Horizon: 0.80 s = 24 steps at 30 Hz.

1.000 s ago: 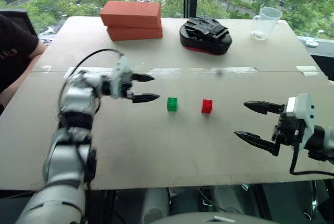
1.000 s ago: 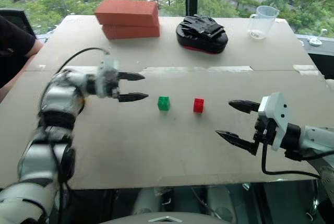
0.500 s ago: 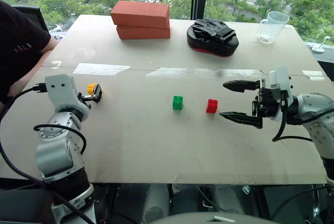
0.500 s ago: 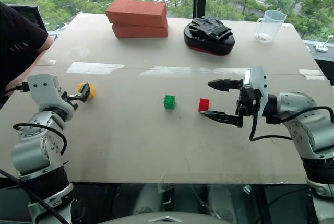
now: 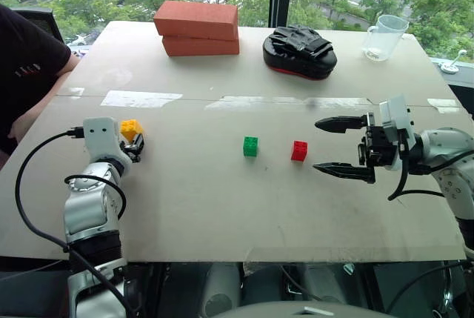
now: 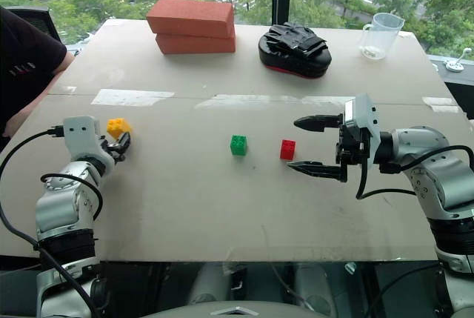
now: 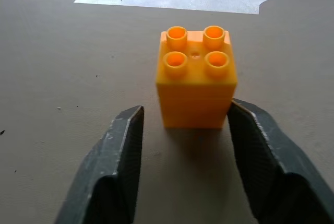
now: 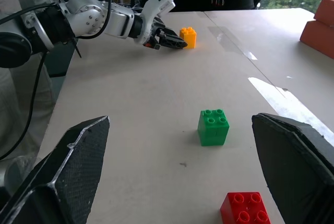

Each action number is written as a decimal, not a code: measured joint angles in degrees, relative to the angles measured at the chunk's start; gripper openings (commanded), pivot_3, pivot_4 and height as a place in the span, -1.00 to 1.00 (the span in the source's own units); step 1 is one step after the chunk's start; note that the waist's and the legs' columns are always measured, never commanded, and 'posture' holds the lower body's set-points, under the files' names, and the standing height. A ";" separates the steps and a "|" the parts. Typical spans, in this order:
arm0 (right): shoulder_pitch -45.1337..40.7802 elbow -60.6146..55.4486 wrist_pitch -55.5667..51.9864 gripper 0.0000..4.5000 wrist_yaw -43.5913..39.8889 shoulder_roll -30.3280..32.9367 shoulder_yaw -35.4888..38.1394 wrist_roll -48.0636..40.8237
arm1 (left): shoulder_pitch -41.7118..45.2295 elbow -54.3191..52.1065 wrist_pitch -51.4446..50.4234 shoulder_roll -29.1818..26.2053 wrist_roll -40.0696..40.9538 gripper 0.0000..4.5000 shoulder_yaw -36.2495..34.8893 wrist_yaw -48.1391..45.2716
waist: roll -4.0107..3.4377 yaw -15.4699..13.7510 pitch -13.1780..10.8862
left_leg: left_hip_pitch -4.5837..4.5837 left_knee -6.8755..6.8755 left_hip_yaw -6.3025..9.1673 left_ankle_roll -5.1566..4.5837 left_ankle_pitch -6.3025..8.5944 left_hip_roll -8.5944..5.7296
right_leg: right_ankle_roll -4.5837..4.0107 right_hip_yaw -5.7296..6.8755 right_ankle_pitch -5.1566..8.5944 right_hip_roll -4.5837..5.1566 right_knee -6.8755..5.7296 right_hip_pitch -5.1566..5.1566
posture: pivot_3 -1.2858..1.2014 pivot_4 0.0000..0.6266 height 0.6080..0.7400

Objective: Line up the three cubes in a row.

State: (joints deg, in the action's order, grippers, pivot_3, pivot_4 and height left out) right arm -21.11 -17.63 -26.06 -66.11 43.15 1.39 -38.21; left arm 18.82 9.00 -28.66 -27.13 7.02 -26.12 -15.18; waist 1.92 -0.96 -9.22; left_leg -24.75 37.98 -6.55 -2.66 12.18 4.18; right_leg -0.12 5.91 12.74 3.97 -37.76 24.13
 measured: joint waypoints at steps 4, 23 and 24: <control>1.66 -2.01 -0.83 1.00 1.58 0.24 1.21 -0.21 | 1.61 3.33 4.56 -1.32 0.53 -0.50 1.05 -1.81 | 0.00 0.11 0.00 | -0.03 -0.01 -0.03 -0.02 0.00 -0.02 | 0.07 0.00 -0.06 0.04 0.05 0.00 | 0.03 -0.52 1.00; 8.57 -7.29 -2.61 1.00 6.15 1.38 5.51 -1.64 | 8.67 12.19 17.32 -13.95 9.90 -0.50 22.72 -54.31 | -0.09 0.11 -0.06 | -0.05 -0.19 0.01 -0.01 0.00 0.02 | 0.11 0.38 0.17 -0.15 0.10 0.10 | 0.03 -0.52 1.00; 9.37 -7.96 -2.61 1.00 6.64 1.50 6.09 -1.64 | 11.89 16.99 19.64 -14.88 8.86 -0.50 25.00 -59.31 | -0.11 0.02 -0.07 | -0.05 -0.20 0.02 -0.01 0.00 0.03 | 0.11 0.39 0.18 -0.16 0.10 0.10 | 0.03 -0.52 1.00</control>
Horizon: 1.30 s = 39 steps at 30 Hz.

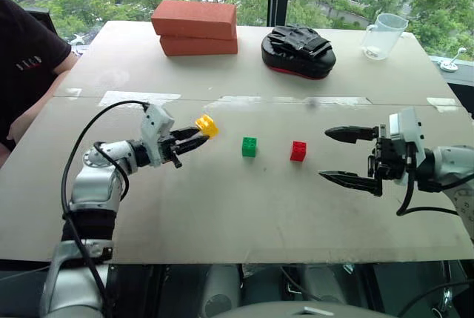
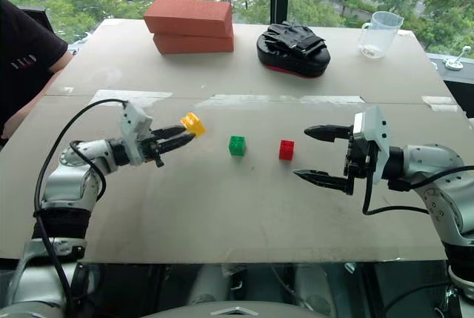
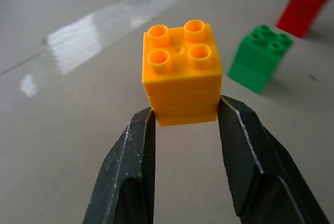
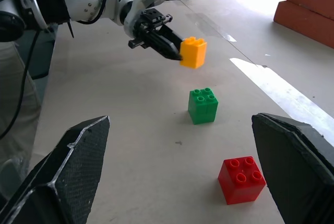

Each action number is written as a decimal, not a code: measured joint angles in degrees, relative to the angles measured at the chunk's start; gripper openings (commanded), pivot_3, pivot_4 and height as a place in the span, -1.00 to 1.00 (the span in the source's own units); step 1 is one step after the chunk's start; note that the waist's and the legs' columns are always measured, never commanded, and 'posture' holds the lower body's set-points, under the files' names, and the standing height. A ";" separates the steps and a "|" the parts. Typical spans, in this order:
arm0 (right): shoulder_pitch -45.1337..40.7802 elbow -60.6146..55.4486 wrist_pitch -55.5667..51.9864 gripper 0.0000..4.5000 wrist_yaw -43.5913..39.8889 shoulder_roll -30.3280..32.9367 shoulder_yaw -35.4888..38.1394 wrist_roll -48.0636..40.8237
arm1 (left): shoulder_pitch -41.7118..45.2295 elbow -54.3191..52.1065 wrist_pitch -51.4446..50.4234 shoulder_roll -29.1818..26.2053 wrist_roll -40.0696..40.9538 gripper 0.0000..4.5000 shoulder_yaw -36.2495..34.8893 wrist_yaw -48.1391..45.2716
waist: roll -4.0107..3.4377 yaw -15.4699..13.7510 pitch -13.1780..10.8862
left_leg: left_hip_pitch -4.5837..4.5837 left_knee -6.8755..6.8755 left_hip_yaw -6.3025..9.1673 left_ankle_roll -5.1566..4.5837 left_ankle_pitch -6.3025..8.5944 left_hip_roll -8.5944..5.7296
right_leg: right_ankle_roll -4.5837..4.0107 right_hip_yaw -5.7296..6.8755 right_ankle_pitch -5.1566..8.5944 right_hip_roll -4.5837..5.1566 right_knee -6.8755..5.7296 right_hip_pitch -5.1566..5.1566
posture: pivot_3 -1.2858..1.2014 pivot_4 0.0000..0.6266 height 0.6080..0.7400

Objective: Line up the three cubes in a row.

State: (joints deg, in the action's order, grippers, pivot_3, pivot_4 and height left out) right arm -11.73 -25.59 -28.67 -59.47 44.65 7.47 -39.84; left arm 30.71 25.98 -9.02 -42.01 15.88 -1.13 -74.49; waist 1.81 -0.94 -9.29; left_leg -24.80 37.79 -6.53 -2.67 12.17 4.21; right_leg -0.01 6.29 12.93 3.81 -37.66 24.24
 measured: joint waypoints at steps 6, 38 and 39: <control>4.65 -5.30 -0.11 1.00 2.60 0.14 2.30 -0.67 | 16.55 22.57 13.25 -0.05 -4.82 -0.50 7.13 -16.10 | 0.00 -0.09 0.00 | -0.15 0.01 -0.04 -0.06 0.02 -0.12 | 0.02 -0.01 0.00 -0.08 0.15 0.00 | 0.03 -0.52 1.00; 8.76 -6.82 -0.02 1.00 1.63 3.64 6.73 -1.90 | 26.02 46.25 34.17 1.15 -14.51 -0.50 10.56 -17.65 | 0.02 0.14 -0.02 | -0.21 0.12 -0.09 -0.20 0.10 -0.06 | 0.22 -0.09 -0.05 -0.15 0.06 0.10 | 0.03 -0.52 1.00; 8.76 -6.82 -0.02 1.00 1.65 3.64 6.73 -1.90 | 26.32 46.36 34.29 1.15 -14.84 -0.50 10.55 -17.65 | 0.02 0.14 -0.02 | -0.21 0.12 -0.09 -0.20 0.10 -0.06 | 0.22 -0.09 -0.05 -0.15 0.06 0.10 | 0.03 -0.52 1.00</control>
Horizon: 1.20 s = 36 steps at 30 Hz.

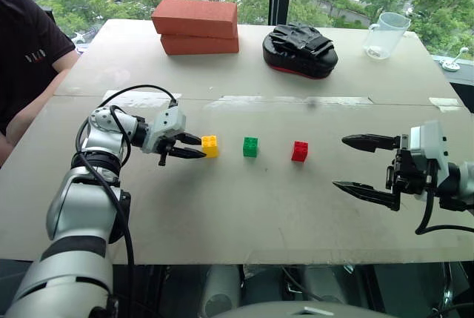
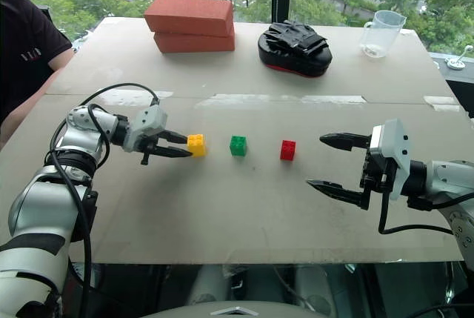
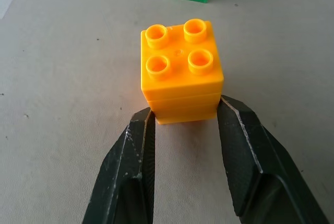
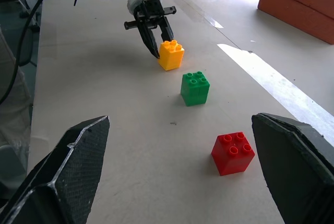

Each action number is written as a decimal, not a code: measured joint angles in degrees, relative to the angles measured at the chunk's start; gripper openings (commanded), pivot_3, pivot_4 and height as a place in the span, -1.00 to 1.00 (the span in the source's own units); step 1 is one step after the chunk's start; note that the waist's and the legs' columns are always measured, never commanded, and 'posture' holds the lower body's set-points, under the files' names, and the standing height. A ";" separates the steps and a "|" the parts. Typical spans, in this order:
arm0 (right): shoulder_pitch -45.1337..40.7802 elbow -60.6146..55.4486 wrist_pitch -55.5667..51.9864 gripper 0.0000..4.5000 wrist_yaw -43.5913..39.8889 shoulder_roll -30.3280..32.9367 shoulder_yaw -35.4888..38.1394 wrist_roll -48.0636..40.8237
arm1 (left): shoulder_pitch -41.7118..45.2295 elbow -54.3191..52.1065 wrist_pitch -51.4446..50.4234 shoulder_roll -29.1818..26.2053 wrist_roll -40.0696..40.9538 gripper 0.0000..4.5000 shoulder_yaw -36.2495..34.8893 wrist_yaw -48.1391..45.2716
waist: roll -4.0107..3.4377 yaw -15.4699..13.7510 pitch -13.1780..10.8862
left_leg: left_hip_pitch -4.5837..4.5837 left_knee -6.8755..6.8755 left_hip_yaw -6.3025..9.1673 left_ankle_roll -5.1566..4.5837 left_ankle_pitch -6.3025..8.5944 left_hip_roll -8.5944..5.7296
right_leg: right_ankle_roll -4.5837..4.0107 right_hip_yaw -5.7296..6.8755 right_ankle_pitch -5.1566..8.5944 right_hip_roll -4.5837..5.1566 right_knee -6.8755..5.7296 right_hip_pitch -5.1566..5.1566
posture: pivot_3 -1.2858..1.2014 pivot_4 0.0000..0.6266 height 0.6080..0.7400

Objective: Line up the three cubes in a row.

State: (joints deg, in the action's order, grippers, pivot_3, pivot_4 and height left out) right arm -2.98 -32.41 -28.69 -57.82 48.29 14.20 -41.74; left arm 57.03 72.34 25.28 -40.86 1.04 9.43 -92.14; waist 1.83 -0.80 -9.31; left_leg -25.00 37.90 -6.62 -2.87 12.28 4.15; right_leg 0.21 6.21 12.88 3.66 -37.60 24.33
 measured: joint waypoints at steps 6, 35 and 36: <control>0.40 -0.07 0.00 1.00 0.46 0.02 0.01 -0.02 | 0.89 0.43 0.53 0.06 -2.09 -0.50 -0.43 0.61 | 0.00 0.00 0.00 | 0.00 0.03 0.00 0.00 0.00 0.00 | 0.04 -0.01 -0.02 0.00 -0.03 0.00 | 0.03 -0.52 1.00; 20.39 5.75 6.61 1.00 9.12 -6.43 9.90 9.85 | -73.30 -94.87 -53.27 7.17 28.65 0.80 -39.64 40.49 | -0.30 0.08 0.14 | 0.44 -0.05 0.07 0.28 0.23 0.02 | 0.04 -0.35 0.25 0.50 0.05 -0.25 | 0.03 -0.52 1.00; 22.04 7.11 7.36 1.00 8.60 -6.72 10.48 10.37 | -76.30 -96.90 -53.88 8.35 29.59 0.80 -40.54 41.68 | -0.49 -0.08 0.24 | 0.51 -0.05 0.07 0.28 0.23 0.02 | 0.04 -0.34 0.25 0.51 0.06 -0.34 | 0.03 -0.52 1.00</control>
State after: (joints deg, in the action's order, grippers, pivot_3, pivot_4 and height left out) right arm 19.07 -25.30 -21.33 -49.22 41.56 24.68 -31.37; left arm -19.28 -24.56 -28.61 -32.51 30.63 -31.11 -50.46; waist 1.34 -0.88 -9.07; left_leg -24.49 37.86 -6.55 -2.59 12.51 4.17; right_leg 0.25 5.87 13.13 4.16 -37.54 23.99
